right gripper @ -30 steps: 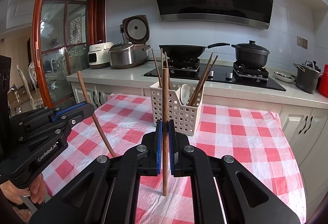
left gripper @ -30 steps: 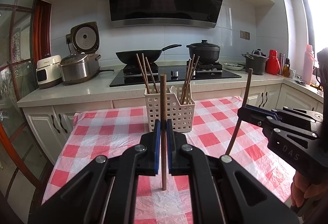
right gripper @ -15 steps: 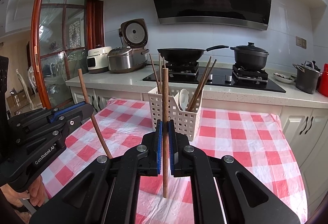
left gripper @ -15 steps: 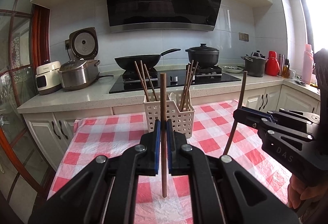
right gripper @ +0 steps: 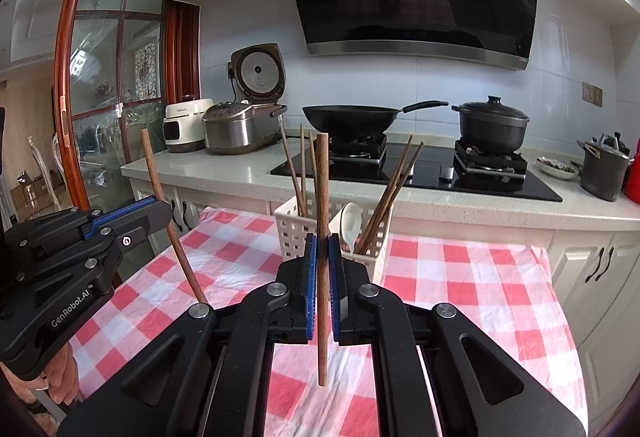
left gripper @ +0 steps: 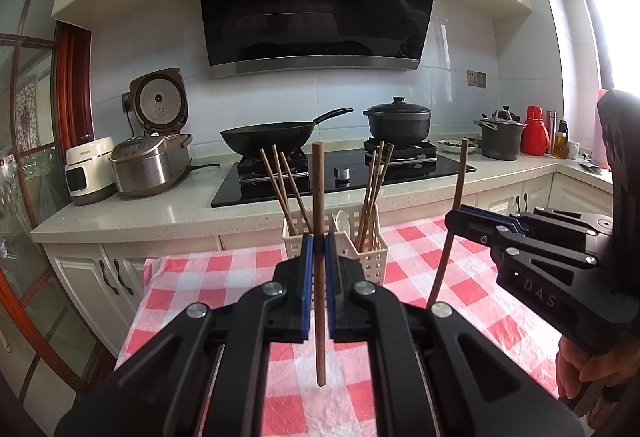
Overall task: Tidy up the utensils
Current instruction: 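Lift both held chopsticks upright and carry them to the white basket, then lower both chopsticks tip-first into the white basket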
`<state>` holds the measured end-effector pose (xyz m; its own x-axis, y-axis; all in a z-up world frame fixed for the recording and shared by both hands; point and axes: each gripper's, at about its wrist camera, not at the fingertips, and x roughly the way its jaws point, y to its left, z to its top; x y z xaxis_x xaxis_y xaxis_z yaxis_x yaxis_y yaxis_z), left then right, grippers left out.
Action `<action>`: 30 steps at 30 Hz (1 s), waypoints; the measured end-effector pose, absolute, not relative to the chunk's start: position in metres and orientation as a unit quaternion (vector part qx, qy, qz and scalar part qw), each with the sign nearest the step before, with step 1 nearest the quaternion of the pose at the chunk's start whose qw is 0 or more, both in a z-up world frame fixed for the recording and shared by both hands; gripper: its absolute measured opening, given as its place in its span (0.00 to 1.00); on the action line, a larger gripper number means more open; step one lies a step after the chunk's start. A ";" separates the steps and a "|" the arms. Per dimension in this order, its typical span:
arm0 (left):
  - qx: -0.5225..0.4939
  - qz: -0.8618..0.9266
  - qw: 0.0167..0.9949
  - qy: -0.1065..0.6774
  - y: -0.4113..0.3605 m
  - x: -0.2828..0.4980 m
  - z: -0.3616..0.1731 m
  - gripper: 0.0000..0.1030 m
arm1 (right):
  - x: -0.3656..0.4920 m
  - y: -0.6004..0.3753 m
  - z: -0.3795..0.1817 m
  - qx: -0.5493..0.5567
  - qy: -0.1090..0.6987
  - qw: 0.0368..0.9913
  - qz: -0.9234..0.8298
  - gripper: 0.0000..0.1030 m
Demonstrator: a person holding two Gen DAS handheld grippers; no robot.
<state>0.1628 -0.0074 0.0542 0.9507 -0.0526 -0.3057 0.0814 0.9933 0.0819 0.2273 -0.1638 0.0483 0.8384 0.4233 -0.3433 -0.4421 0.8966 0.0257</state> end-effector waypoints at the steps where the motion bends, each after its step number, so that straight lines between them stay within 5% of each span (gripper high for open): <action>1: 0.048 -0.035 0.987 0.153 -0.007 0.168 0.058 0.06 | 0.232 -0.164 0.053 -0.027 0.170 0.959 0.226 0.06; 19: 0.005 -0.041 0.991 0.124 0.023 0.282 0.177 0.06 | 0.329 -0.148 0.129 -0.021 0.150 0.964 0.218 0.06; 30: -0.013 -0.036 0.991 0.131 0.021 0.349 0.172 0.06 | 0.381 -0.141 0.110 -0.015 0.167 0.962 0.215 0.06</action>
<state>0.3490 0.0210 0.1719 0.9633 -0.0745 -0.2578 0.0679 0.9971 -0.0344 0.3806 -0.1411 0.1104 0.8519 0.4088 -0.3273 -0.4185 0.9072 0.0438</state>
